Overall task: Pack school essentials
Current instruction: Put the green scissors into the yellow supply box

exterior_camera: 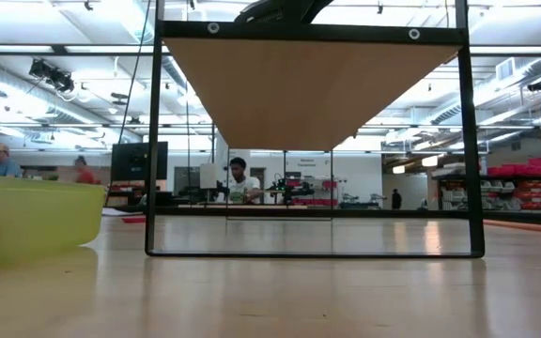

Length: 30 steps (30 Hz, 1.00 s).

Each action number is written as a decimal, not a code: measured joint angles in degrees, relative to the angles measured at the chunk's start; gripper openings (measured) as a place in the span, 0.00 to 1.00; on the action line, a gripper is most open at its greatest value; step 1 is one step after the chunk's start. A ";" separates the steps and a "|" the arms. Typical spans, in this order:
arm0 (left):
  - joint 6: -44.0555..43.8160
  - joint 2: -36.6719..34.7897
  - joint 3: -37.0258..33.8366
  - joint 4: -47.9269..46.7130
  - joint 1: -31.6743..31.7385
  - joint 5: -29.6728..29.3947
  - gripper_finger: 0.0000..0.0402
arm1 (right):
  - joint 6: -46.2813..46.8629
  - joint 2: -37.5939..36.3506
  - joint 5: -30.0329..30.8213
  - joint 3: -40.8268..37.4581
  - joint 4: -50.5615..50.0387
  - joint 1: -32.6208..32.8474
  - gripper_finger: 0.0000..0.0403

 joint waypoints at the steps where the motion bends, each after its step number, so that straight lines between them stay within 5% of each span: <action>1: 0.40 -0.63 0.00 -4.45 -0.34 -0.01 0.10 | 0.20 -0.94 1.03 0.00 -2.47 0.08 0.78; 18: -3.70 -1.74 -0.01 -66.82 -9.98 -15.19 0.12 | 1.57 -16.02 10.68 0.02 -36.52 -0.17 0.78; 30: 10.04 6.08 -0.02 -67.86 -20.38 -17.27 0.12 | -1.07 -22.52 11.31 0.04 -45.89 -2.16 0.78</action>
